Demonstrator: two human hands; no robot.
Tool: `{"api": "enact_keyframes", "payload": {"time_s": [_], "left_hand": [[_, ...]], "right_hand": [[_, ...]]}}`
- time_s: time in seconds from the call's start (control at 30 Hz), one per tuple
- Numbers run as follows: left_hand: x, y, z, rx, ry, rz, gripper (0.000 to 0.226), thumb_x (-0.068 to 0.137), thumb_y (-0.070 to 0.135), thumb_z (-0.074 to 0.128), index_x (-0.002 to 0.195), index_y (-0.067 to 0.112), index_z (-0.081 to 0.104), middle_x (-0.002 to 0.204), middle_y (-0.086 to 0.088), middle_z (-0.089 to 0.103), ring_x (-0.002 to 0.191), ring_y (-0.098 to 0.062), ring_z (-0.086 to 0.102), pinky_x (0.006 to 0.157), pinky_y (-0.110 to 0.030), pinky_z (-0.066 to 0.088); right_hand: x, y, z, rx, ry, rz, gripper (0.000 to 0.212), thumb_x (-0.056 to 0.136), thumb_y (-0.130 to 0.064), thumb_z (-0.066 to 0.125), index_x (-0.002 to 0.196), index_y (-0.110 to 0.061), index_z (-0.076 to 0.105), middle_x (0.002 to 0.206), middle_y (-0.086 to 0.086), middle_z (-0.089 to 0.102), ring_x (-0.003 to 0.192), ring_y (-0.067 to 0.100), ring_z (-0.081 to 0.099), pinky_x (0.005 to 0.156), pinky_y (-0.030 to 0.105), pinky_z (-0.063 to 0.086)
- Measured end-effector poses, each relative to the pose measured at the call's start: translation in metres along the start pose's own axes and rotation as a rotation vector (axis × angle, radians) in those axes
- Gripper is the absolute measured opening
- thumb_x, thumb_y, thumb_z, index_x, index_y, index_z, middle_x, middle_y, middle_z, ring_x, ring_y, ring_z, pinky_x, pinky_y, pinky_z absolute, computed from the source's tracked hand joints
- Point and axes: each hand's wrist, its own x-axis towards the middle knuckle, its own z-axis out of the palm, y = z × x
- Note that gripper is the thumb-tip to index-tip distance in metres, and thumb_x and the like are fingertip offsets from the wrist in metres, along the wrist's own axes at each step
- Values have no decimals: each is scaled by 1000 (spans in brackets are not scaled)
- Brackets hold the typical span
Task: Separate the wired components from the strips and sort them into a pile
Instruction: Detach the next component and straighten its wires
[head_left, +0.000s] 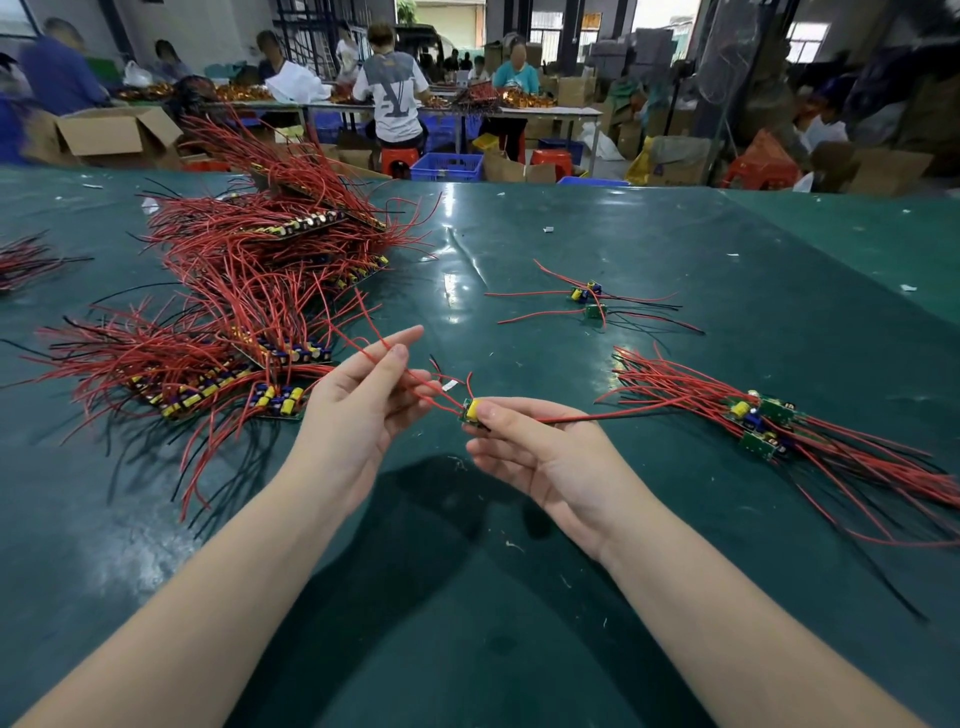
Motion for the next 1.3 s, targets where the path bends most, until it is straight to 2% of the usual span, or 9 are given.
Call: {"api": "enact_keyframes", "payload": {"time_s": [0.17,0.23,0.47,0.67,0.8,0.97,1.07,1.17,1.3], "left_hand": [[3,1,-1,-60,44,3,22,100,19,46,101,13,67,75,2,72,74,-13,71,64,-20,55],[4,2,-3,-90,61,21,23,101,18,46,97,10,67,78,2,73,78,-13,71,67,-20,55],[6,3,-6,-146,104,15,19,100,14,46,95,9,64,79,0,74,79,-14,72,68,-20,56],[8,1,-6,-187,101,1,21,100,12,46,90,3,62,84,-7,75,85,-19,73,70,-19,56],[9,1,-6,-188,53,-53,28,102,19,43,92,2,64,92,-11,75,91,-22,72,71,-21,56],[6,-2,-2,-148,-36,-273,44,101,37,41,113,-1,59,109,-19,70,100,-30,69,81,-31,59],[6,0,-2,-135,-32,-308,45,101,38,40,115,-1,59,112,-21,69,101,-32,69,83,-32,58],[6,4,-2,-167,-22,-315,44,102,36,39,113,-2,60,108,-22,70,97,-30,70,77,-30,59],[6,7,-1,-177,-24,-325,35,102,26,39,108,-1,60,101,-22,71,88,-27,73,74,-28,60]], "right_hand": [[1,1,-2,8,18,3,6,77,-9,73,77,-9,78,80,13,74,63,18,70,61,22,56],[2,0,-3,16,34,3,11,82,-6,70,75,-9,78,79,12,74,63,18,70,60,21,55],[4,-3,-8,52,98,22,17,84,-5,68,71,-9,78,78,11,73,65,17,71,60,22,56],[5,-6,-9,110,161,8,9,86,-3,65,78,-3,70,71,10,71,65,19,71,58,23,56],[7,-8,-10,170,256,-10,7,87,-3,63,81,-1,63,65,8,67,62,18,70,57,23,56],[11,-19,-21,399,520,-107,16,89,0,53,73,-4,51,67,11,54,57,22,69,55,26,58],[14,-30,-31,515,658,-191,17,93,1,44,78,-5,47,80,15,54,64,24,69,61,29,60],[14,-40,-41,625,756,-267,15,94,4,37,85,-4,45,91,19,53,79,29,68,82,38,59],[14,-48,-53,642,802,-306,19,90,12,30,91,1,46,96,19,56,101,31,67,92,34,54]]}}
